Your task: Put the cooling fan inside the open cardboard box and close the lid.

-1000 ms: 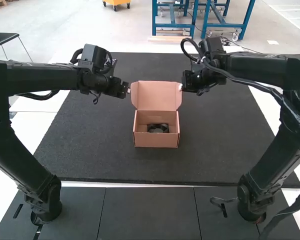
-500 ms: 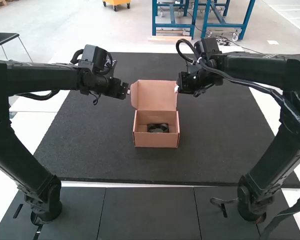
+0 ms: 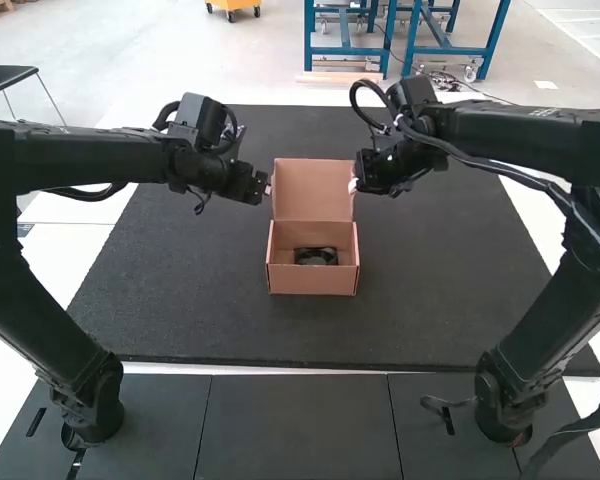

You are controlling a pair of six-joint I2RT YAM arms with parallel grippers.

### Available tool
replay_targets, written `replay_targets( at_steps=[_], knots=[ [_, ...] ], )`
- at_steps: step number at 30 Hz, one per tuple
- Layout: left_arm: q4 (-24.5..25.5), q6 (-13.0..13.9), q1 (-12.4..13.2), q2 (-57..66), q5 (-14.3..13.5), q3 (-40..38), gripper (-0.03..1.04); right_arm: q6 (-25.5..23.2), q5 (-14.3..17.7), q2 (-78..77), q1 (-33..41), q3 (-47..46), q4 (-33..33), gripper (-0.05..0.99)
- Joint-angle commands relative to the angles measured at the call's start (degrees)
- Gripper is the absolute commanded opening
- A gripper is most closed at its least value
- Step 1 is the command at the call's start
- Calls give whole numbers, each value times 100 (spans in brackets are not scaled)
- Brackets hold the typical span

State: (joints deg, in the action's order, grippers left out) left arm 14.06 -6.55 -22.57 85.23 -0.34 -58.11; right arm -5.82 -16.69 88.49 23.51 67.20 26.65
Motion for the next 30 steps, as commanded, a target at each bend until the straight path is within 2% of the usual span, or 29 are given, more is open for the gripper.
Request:
replay_targets(
  at_steps=[1,30],
  knots=[
    [17,-49,-28,-147,-19,-175,97,117,-212,-104,181,65,112,2],
    [316,13,-72,-367,25,45,97,266,-221,-236,216,21,569,2]
  ],
)
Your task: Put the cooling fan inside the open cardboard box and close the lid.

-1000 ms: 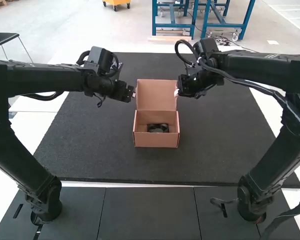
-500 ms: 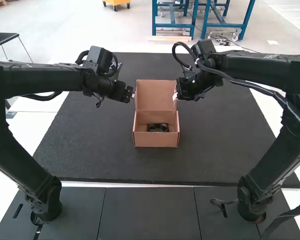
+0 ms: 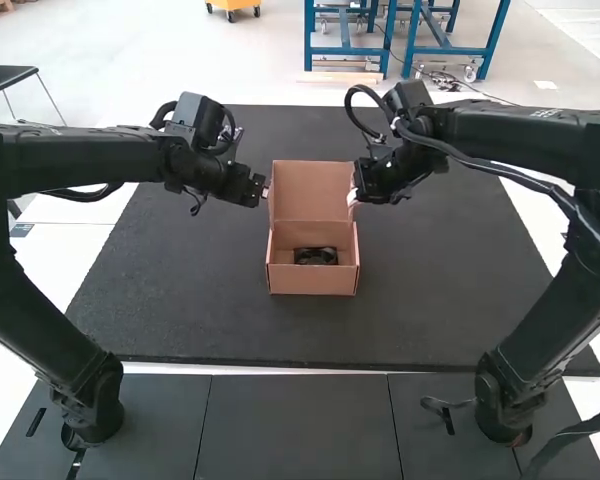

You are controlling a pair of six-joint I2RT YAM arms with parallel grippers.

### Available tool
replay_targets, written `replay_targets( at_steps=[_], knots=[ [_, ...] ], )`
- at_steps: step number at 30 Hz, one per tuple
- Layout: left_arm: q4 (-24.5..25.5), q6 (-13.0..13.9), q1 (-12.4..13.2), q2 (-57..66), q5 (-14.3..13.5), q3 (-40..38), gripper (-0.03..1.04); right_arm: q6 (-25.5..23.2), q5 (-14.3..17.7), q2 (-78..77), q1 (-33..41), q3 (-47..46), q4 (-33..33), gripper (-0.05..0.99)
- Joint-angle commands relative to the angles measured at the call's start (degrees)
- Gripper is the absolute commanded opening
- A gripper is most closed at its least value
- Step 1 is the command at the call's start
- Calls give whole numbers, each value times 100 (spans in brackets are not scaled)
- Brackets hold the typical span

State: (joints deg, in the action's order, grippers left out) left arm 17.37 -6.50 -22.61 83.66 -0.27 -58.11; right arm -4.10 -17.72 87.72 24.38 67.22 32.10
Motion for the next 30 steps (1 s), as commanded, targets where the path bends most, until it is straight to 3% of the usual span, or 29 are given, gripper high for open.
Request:
replay_targets(
  at_steps=[1,18,30],
  knots=[
    [-5,9,-68,-218,36,63,97,93,-118,-168,128,2,42,2],
    [-181,-79,-77,-464,247,528,97,234,-92,-370,128,-341,411,2],
    [-251,-237,-376,-464,537,537,97,357,-83,-431,128,-447,561,2]
  ],
)
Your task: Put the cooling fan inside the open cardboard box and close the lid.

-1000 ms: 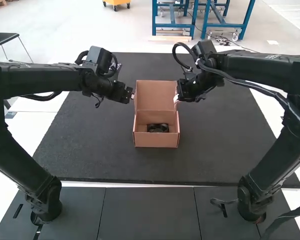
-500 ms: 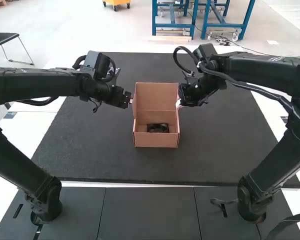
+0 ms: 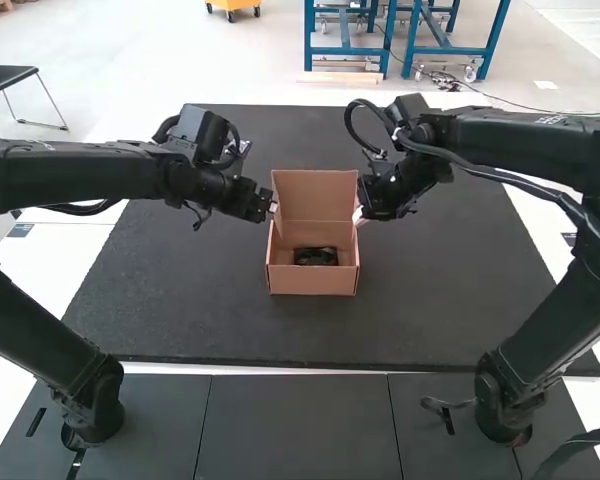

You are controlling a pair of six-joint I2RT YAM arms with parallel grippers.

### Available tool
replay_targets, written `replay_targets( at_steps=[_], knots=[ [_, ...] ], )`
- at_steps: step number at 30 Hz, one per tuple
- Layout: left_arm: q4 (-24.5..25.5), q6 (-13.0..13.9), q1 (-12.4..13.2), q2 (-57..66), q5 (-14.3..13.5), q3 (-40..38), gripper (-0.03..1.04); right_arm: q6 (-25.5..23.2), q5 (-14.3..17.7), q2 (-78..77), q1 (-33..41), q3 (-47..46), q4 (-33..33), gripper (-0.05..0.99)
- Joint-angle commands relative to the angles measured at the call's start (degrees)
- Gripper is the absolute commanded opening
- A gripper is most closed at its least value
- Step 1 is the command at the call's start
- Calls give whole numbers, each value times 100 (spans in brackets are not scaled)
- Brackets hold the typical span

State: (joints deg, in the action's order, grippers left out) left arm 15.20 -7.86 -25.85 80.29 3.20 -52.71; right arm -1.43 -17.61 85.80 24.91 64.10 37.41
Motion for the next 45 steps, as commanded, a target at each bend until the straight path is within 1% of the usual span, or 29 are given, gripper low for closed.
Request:
replay_targets(
  at_steps=[1,9,16,25,33,42,45],
  knots=[
    [-35,-102,-52,-128,190,6,97,82,-94,-265,76,-169,30,2],
    [123,-93,-35,-216,181,112,97,82,-103,-397,76,-451,30,2],
    [194,-84,-43,-409,181,296,97,108,-111,-415,102,-503,38,1],
    [167,-84,-52,-550,181,481,97,126,-138,-406,225,-635,100,0],
    [185,-49,-52,-550,181,481,97,240,-85,-406,225,-679,188,0],
    [572,30,-26,-734,181,437,97,407,64,-397,304,-705,232,0],
    [660,109,9,-919,181,437,97,433,82,-397,304,-705,232,0]
  ],
)
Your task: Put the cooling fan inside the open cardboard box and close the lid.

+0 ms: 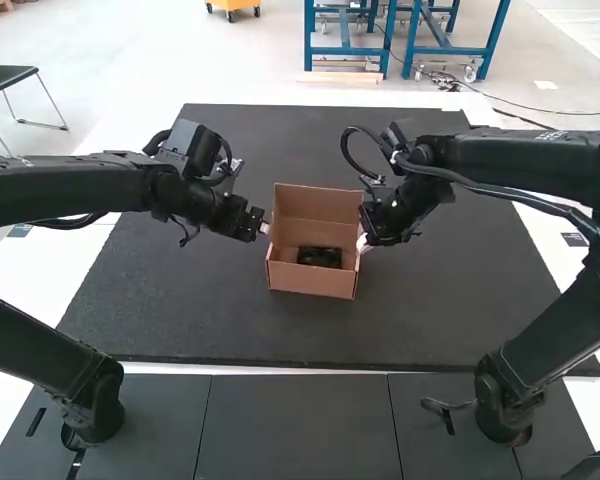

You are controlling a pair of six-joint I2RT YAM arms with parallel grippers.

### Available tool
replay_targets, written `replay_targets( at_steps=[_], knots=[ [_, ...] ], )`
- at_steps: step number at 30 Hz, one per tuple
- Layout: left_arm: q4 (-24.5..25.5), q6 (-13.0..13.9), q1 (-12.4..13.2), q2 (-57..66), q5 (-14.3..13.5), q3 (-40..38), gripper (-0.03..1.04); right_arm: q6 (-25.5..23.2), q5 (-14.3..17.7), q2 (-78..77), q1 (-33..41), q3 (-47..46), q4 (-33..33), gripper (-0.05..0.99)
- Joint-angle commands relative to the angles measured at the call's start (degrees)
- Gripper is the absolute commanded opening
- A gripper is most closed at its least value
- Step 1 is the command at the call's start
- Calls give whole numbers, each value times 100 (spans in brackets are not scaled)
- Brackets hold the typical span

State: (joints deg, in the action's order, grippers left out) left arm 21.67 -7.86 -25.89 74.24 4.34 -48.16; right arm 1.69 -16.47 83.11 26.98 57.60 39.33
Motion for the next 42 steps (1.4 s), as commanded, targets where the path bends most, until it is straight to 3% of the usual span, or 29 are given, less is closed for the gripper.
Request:
replay_targets(
  at_steps=[1,6,15,16,18,20,21,22,30,33,39,42],
  knots=[
    [65,109,31,-357,67,-18,97,121,-32,-120,97,-56,39,0],
    [232,109,128,-586,50,-18,97,121,-23,-120,97,-135,31,0],
    [83,91,357,-762,-56,-132,97,209,30,-120,105,-355,-13,1],
    [39,91,365,-770,-65,-158,97,200,39,-137,105,-320,-66,8],
    [-40,91,357,-753,-65,-229,97,112,39,-155,105,-118,-84,45],
    [-93,91,348,-726,-91,-317,97,6,39,-155,88,137,-84,71],
    [-119,91,339,-709,-100,-361,97,6,39,-155,88,260,-31,81],
    [-154,91,330,-674,-117,-405,97,6,39,-172,88,392,39,84],
    [-427,65,321,-129,-223,-923,97,147,-23,-550,70,1069,813,87],
    [-541,47,251,126,-223,-1081,97,182,249,-972,97,884,787,87],
    [-682,47,-13,469,-232,-1363,97,314,926,-2018,97,295,83,86],
    [-699,47,-83,583,-232,-1459,97,358,1067,-2387,105,84,101,87]
  ],
)
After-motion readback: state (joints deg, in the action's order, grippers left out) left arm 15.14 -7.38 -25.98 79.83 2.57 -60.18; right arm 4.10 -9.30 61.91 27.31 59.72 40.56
